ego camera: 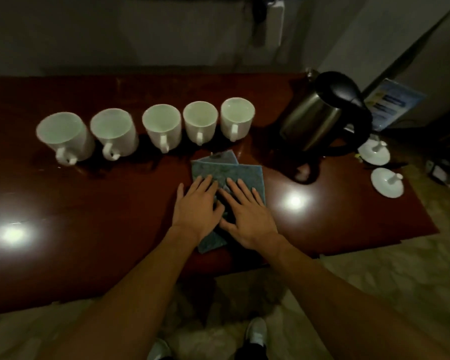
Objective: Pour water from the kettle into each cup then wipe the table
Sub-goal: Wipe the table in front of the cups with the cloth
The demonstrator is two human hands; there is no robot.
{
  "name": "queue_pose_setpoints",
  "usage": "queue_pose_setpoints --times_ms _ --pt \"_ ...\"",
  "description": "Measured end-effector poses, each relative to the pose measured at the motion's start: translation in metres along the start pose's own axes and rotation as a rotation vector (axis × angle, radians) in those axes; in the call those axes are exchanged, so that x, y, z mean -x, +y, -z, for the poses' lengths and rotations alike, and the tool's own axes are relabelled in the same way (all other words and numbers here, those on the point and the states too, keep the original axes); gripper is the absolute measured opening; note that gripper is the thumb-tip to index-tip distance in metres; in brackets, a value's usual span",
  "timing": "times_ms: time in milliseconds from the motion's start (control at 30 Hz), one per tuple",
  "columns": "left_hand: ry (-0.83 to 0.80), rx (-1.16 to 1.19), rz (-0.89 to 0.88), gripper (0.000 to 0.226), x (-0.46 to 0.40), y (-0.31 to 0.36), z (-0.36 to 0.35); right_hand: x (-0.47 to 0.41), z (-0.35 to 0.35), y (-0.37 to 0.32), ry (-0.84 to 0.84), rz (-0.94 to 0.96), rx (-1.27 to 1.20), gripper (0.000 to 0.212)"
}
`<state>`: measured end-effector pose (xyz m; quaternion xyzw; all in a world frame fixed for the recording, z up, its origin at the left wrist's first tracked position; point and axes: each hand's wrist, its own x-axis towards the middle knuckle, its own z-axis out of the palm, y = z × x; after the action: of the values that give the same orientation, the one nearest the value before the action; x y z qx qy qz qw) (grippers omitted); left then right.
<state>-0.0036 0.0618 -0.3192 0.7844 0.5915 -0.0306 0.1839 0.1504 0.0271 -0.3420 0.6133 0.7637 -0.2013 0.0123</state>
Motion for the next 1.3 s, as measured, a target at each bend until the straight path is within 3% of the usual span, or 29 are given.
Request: queue_pose_setpoints --times_ms 300,500,1300 --pt "-0.018 -0.05 -0.043 0.062 -0.055 0.076 -0.005 0.0 0.028 0.078 0.008 -0.087 -0.077 0.075" --pt "-0.017 -0.047 -0.097 0.073 -0.043 0.102 -0.017 0.031 0.024 0.105 0.026 -0.072 -0.061 0.074" --pt "-0.142 -0.073 -0.218 0.071 -0.041 0.262 -0.056 0.136 0.044 0.258 0.021 -0.086 0.011 0.074"
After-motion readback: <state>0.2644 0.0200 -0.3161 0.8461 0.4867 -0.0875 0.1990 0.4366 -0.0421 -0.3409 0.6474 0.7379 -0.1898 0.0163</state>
